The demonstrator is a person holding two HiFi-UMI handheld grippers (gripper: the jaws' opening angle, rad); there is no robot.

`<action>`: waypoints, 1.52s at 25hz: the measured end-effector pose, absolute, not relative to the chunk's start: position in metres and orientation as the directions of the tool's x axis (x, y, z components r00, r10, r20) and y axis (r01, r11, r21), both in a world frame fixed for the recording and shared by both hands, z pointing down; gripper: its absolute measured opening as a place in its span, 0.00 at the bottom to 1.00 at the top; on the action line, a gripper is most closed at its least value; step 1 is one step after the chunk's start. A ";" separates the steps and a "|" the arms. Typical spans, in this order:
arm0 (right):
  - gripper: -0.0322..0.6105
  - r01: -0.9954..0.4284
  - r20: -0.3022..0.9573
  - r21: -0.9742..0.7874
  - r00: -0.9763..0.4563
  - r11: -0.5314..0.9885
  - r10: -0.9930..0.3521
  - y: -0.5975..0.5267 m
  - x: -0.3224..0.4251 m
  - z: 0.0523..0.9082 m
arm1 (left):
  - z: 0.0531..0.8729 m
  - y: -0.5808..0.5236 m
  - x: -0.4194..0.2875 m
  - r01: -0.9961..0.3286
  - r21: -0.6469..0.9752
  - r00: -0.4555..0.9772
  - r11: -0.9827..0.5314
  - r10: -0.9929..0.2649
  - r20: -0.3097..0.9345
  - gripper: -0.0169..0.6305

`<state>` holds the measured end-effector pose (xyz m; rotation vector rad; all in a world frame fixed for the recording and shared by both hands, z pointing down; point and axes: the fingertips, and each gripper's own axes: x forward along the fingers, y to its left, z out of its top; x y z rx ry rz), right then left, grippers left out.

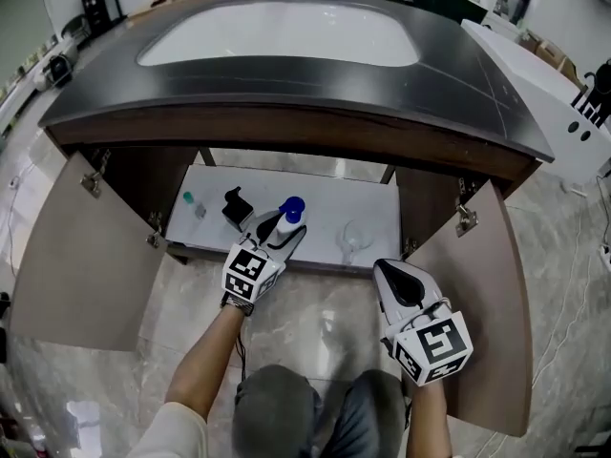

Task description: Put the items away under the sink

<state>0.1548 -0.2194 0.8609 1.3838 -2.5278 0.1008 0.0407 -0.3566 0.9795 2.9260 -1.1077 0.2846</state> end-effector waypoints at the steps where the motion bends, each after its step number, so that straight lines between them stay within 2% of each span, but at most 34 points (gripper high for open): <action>1: 0.06 -0.839 0.259 0.062 -0.510 0.541 -0.820 -0.221 0.156 0.863 | 0.988 -0.364 0.045 -0.653 -0.054 0.739 -0.755 -0.652 0.168 0.34; 11: 0.06 -0.863 0.270 0.056 -0.471 0.502 -0.839 -0.224 0.158 0.864 | 1.054 -0.429 0.059 -0.686 -0.011 0.713 -0.727 -0.676 0.185 0.31; 25: 0.06 -0.854 0.284 0.041 -0.488 0.519 -0.825 -0.226 0.154 0.874 | 1.056 -0.424 0.055 -0.682 -0.036 0.719 -0.730 -0.679 0.148 0.31; 38: 0.06 -0.842 0.265 0.035 -0.511 0.538 -0.818 -0.212 0.155 0.867 | 1.064 -0.410 0.045 -0.721 -0.016 0.677 -0.693 -0.709 0.194 0.32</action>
